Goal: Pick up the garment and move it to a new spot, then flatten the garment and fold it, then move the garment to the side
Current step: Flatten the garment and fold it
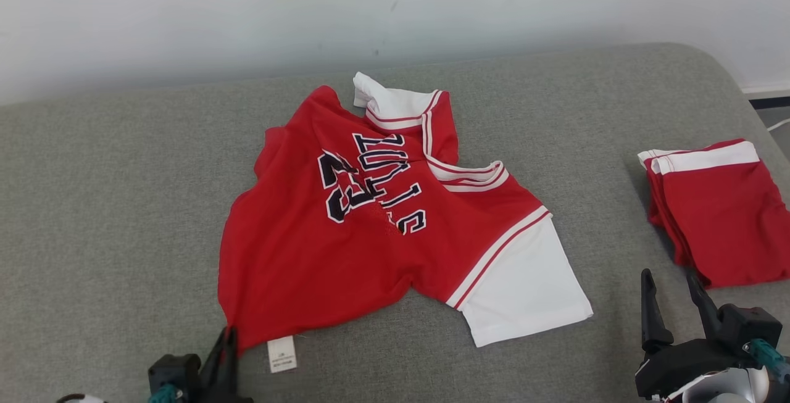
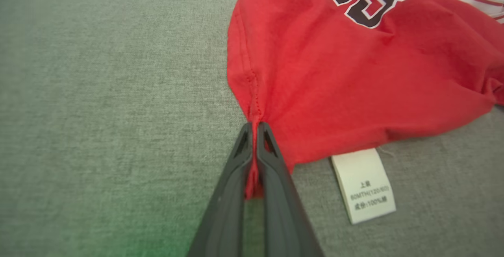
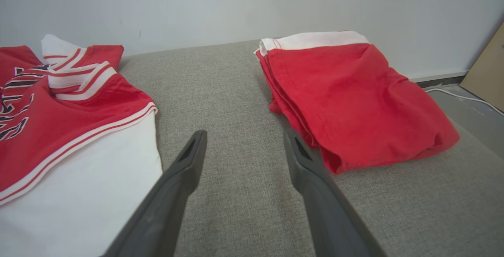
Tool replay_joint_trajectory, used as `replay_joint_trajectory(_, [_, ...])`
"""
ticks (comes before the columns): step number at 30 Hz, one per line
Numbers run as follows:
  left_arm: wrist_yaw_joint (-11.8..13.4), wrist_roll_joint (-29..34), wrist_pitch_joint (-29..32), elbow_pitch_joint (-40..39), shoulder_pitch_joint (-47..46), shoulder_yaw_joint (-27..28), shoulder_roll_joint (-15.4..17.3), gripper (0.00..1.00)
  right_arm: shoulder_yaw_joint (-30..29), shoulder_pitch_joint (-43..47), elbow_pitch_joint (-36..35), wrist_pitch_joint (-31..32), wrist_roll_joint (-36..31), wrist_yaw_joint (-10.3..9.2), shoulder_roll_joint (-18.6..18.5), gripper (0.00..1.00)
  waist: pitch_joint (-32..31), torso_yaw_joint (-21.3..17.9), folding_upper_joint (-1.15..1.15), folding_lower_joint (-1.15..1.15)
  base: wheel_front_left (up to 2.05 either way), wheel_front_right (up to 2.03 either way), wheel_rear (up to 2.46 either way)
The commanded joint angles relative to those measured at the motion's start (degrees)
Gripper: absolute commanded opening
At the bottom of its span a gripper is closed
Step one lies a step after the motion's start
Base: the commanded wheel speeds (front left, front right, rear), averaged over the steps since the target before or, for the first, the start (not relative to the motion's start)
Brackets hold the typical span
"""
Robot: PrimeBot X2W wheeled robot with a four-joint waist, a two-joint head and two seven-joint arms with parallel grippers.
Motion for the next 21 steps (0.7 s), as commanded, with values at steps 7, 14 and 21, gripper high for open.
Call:
replay_joint_trajectory(7, [1.39, 4.62, 0.02, -1.64, 1.06, 3.47, 2.37, 0.00, 0.15, 0.11, 0.30, -0.04, 0.34, -0.02, 0.00, 1.00, -0.20, 0.55, 0.00, -0.01, 0.00, 0.00, 0.00])
replay_joint_trajectory(14, [0.61, 6.24, 0.02, -0.80, 1.49, 4.95, 4.09, 0.61, -0.09, 0.41, 0.88, -0.04, 0.62, -0.02, 0.21, 1.00, -0.64, 0.78, 0.00, -0.01, 0.00, 0.00, 0.00])
replay_joint_trajectory(21, [1.60, 5.55, 0.01, -2.60, 5.63, 7.13, 2.58, 1.00, -0.82, 1.62, 1.78, -0.04, 0.57, -0.02, 1.23, 1.00, -3.85, 1.71, 0.00, -0.01, 0.00, 0.00, 0.00])
